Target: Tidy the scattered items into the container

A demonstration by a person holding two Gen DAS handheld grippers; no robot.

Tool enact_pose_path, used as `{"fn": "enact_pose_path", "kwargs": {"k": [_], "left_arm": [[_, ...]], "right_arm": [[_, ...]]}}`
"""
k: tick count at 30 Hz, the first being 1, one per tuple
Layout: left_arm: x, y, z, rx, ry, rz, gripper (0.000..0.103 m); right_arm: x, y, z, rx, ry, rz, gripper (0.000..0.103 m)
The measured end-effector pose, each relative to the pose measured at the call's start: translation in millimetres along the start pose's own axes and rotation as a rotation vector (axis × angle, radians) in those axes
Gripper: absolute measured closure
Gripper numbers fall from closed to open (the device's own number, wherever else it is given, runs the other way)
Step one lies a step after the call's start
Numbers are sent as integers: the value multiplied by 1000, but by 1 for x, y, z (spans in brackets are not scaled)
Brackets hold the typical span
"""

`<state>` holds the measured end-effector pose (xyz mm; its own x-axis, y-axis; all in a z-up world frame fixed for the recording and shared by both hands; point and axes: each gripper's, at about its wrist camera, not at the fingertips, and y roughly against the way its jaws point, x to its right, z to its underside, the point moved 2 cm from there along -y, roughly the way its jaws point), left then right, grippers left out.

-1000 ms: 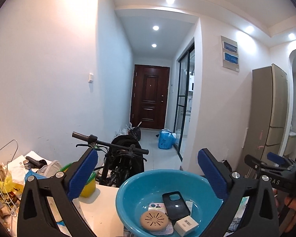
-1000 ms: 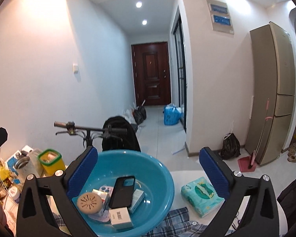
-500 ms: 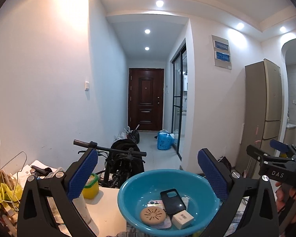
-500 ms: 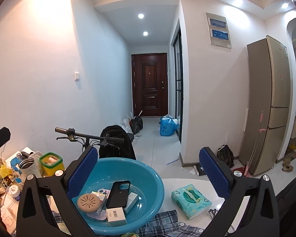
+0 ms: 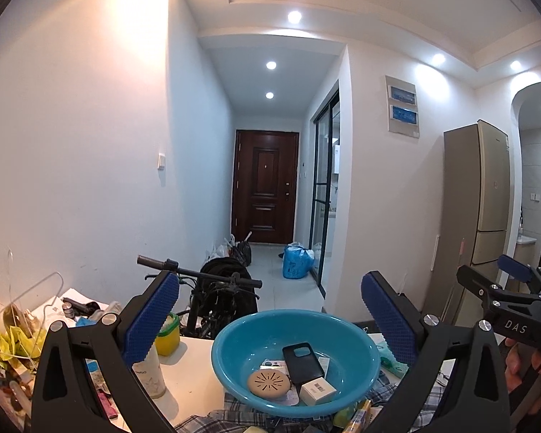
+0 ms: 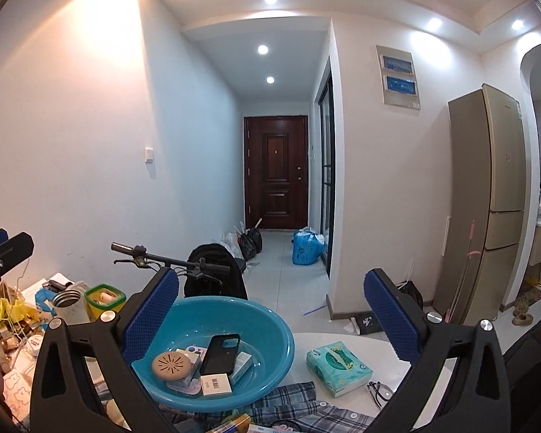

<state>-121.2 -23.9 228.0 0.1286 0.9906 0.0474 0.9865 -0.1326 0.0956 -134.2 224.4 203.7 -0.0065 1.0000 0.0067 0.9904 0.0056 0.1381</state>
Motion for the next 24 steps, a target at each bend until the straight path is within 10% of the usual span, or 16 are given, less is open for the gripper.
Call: {"fn": "enact_pose_path", "kwargs": {"k": [24], "left_arm": [[15, 97, 0, 68, -16, 6, 0]], "right_arm": [[-9, 107, -11, 139, 30, -14, 1]]}}
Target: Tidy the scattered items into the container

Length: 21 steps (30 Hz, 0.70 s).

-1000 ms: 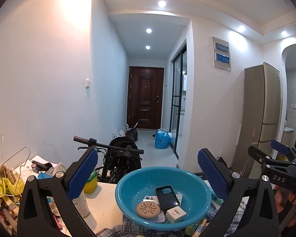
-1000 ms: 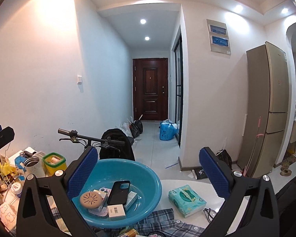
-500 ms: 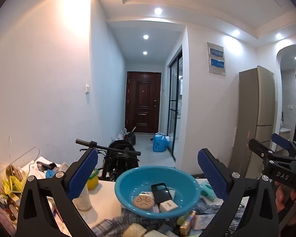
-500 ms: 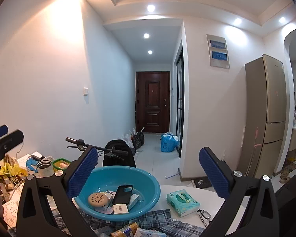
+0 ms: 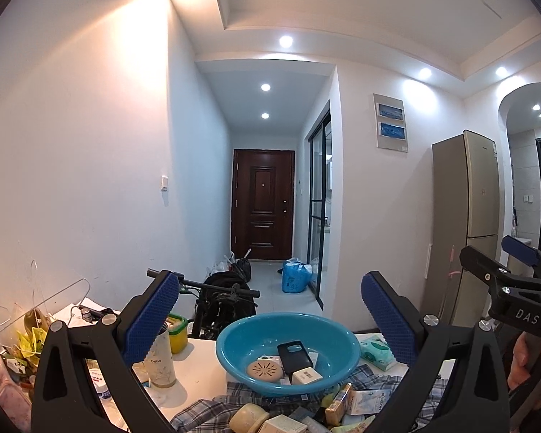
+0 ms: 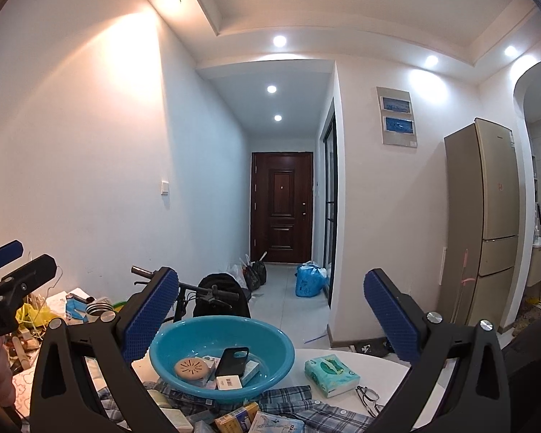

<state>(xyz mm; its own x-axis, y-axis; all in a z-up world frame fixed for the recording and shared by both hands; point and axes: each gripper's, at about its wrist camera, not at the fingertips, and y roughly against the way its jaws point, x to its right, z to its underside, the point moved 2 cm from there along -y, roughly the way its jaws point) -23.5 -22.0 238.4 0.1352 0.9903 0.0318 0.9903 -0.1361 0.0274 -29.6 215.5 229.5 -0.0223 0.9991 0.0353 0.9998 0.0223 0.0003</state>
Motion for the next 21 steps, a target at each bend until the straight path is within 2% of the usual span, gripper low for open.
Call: {"fn": "enact_pose_path", "kwargs": {"k": [5, 21], "left_arm": [[-1, 8, 0, -4, 12, 22, 0], [5, 34, 1, 46, -15, 10, 0]], "right_arm": [[-7, 13, -1, 10, 31, 33, 1], [-7, 49, -10, 58, 26, 15, 1]]}}
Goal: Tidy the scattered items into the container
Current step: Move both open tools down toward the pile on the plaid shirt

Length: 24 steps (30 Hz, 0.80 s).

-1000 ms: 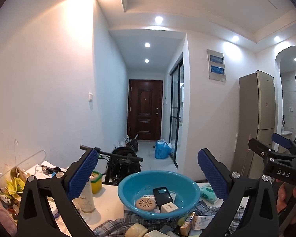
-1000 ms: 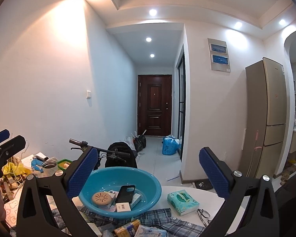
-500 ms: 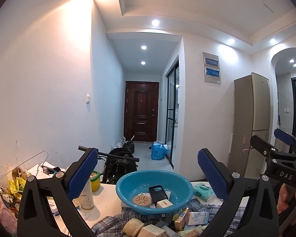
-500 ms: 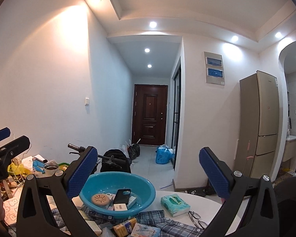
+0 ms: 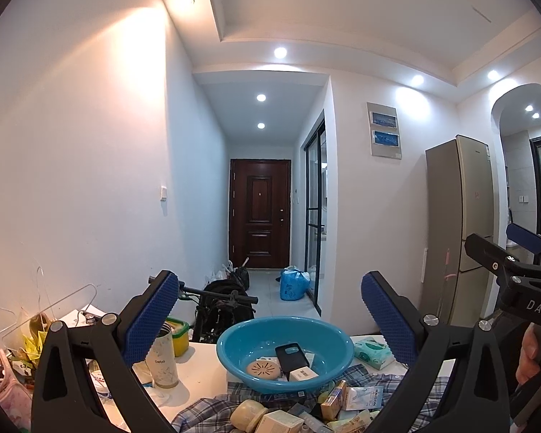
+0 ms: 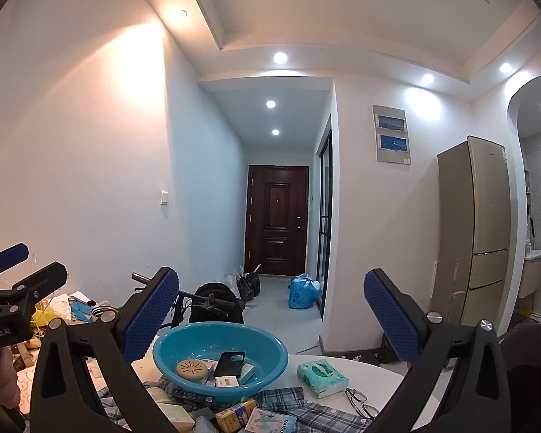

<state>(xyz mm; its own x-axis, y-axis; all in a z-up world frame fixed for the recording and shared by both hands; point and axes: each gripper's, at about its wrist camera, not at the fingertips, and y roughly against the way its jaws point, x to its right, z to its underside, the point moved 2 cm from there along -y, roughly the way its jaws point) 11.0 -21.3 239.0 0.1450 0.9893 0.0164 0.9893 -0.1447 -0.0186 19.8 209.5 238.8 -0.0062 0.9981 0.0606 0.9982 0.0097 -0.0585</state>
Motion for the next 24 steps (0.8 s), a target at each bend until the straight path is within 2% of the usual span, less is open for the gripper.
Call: {"fn": "enact_pose_path", "kwargs": {"k": [24], "left_arm": [[4, 8, 10, -11, 7, -13, 0]], "right_arm": [[2, 12, 4, 13, -21, 0, 1]]}}
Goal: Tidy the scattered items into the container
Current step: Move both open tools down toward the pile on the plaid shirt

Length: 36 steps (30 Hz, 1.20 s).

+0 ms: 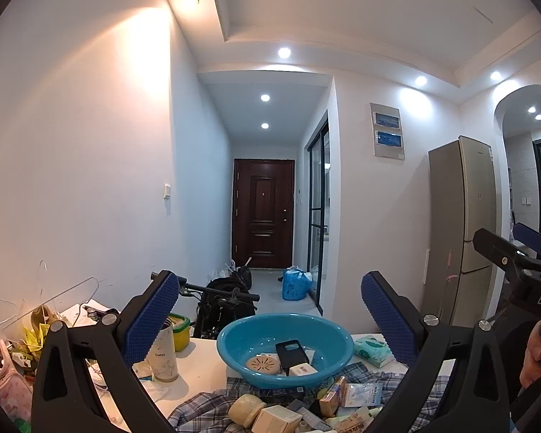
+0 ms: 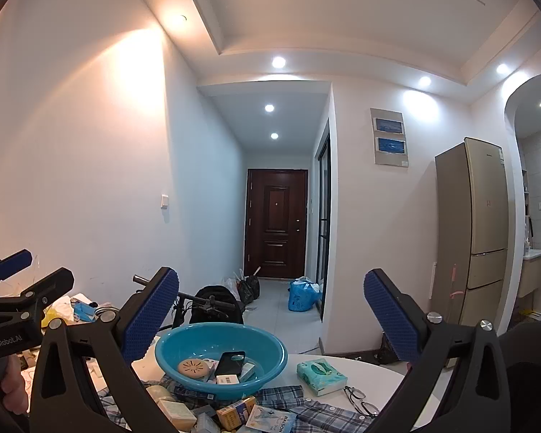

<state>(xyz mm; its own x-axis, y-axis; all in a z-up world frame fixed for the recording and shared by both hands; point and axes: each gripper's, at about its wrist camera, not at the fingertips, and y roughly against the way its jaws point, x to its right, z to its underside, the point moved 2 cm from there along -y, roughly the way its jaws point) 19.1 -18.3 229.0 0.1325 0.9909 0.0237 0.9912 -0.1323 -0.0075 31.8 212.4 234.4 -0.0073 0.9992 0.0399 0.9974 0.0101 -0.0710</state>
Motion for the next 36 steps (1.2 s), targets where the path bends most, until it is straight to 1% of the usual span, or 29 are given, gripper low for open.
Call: {"fn": "enact_pose_path", "kwargs": {"k": [4, 6, 11, 16, 19, 23, 25, 28, 31, 36], "left_arm": [[2, 4, 4, -7, -6, 6, 0], [2, 9, 4, 2, -21, -8, 0], [-7, 19, 2, 10, -24, -43, 0], [-14, 20, 10, -7, -23, -57, 0], [-14, 16, 22, -43, -33, -51, 0], [-14, 13, 39, -69, -37, -45, 0], [-15, 13, 46, -69, -31, -41, 0], [-16, 14, 59, -63, -21, -53, 0], [-19, 11, 72, -64, 2, -54, 0], [-19, 1, 96, -100, 24, -43, 0]], "right_arm": [[2, -2, 10, -10, -16, -25, 1], [3, -3, 15, -27, -13, -34, 1], [8, -5, 24, -56, 0, -22, 1], [16, -1, 31, -58, -28, -17, 1], [18, 1, 36, -62, -35, -14, 1], [20, 1, 43, -66, -38, -6, 1], [21, 0, 48, -68, -45, -6, 1], [22, -1, 59, -74, -58, -10, 1], [20, -2, 70, -76, -48, -4, 1], [18, 0, 88, -68, -32, 4, 1]]}}
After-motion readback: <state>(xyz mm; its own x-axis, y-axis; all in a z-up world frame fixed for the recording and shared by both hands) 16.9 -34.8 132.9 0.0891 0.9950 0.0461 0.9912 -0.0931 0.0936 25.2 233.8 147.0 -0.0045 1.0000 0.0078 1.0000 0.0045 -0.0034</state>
